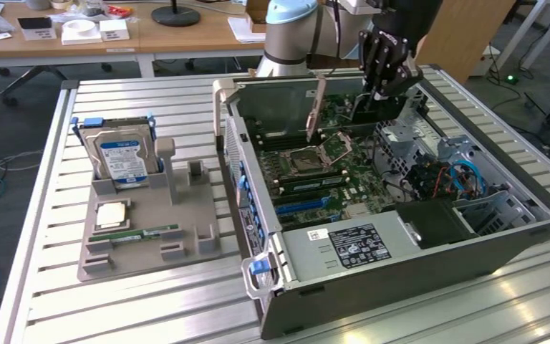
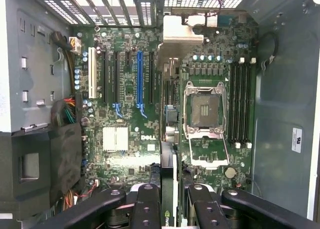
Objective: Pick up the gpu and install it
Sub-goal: 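Insert the gpu into the slot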
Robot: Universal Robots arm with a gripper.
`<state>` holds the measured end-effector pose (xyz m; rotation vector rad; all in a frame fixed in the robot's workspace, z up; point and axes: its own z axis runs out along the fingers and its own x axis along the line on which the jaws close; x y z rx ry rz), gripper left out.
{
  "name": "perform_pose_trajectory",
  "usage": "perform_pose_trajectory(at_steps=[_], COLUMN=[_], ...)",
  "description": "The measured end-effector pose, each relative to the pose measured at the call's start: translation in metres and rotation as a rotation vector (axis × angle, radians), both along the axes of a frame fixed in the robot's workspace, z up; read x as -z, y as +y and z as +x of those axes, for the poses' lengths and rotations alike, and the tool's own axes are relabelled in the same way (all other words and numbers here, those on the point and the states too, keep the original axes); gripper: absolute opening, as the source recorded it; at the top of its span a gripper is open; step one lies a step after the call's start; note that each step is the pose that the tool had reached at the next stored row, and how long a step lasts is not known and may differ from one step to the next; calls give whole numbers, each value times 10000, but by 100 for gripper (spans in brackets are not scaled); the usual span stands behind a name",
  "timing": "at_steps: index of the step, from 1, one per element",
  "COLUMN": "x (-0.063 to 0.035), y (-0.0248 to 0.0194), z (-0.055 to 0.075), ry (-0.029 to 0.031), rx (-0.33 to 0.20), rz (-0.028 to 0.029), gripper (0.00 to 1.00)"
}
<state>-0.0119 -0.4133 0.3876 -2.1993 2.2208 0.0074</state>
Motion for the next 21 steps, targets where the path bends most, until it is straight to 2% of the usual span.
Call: perform_pose_trajectory(at_steps=[7, 21], x=[8, 120], y=[0, 0], z=[-3, -7], ry=[0, 0], rx=[0, 0], rz=[1, 1], gripper=[26, 26])
